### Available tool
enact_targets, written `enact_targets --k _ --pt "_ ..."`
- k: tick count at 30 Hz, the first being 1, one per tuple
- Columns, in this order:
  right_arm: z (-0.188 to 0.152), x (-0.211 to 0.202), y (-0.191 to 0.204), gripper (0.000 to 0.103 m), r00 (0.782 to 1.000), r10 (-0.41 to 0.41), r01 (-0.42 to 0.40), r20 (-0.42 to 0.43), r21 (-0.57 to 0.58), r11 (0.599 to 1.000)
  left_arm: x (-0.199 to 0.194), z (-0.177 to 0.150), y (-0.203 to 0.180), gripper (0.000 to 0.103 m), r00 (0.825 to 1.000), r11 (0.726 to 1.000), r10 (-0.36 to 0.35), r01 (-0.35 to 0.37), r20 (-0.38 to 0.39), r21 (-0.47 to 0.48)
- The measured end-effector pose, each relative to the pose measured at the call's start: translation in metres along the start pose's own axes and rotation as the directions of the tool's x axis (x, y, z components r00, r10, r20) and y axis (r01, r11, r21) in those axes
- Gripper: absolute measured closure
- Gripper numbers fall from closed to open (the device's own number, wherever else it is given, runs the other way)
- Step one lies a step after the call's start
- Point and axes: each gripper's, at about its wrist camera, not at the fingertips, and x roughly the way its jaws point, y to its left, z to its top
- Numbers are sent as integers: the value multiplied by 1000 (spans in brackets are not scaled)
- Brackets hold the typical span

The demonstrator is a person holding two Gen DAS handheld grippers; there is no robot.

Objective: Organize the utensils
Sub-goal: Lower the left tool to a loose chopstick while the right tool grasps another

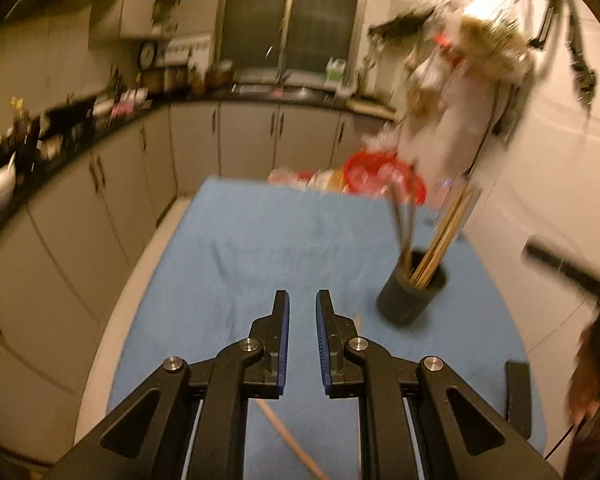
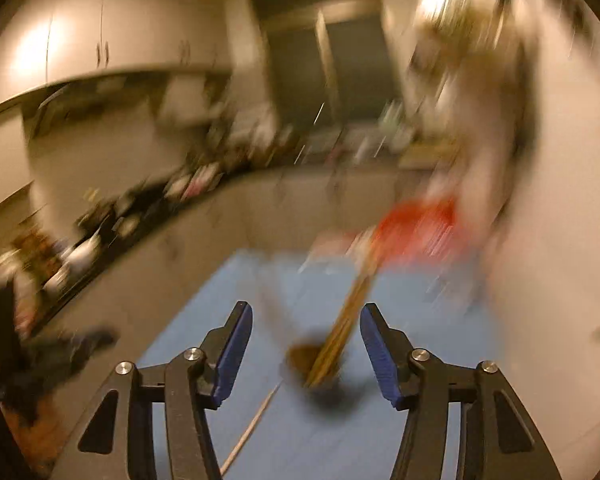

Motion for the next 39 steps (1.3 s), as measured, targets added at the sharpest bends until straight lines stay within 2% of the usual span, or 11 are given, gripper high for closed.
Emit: enact_targets --k 2,5,8,12,16,21,23,24,31,34,39 --pt "-33 38 2 59 991 57 -51 -118 46 998 12 -16 9 90 999 1000 5 -6 -40 -23" --pt "-59 74 0 59 979 92 -72 -184 112 991 29 -37 23 90 994 999 29 -34 -103 -43" --pt "-75 103 -3 64 966 76 -33 -247 171 985 45 -54 33 90 986 996 54 -65 -158 -66" --pt "-76 137 -8 65 952 17 46 -304 200 979 67 -71 48 90 973 991 33 -61 -228 -116" --pt "-83 165 5 74 927 -21 92 -373 173 981 75 -78 57 90 969 990 16 -51 -248 -134" --pt "-100 192 31 78 884 -91 137 -458 66 988 76 -82 68 90 965 988 8 -48 -262 -148" --pt "-107 198 37 88 873 -113 143 -474 29 989 77 -84 71 90 964 988 1 -43 -268 -151" --pt "-108 197 40 90 876 -149 159 -459 -17 987 76 -85 72 90 963 987 -5 -39 -271 -154" --pt "-114 178 35 93 853 -161 110 -496 -131 985 88 -86 71 90 950 984 -37 -19 -311 -177" --pt "-102 169 32 92 873 -153 104 -462 -131 986 94 -86 69 90 945 983 -35 -26 -325 -182" --pt "-89 182 23 91 875 -144 119 -462 -82 989 94 -86 67 90 945 983 -33 -29 -326 -183"
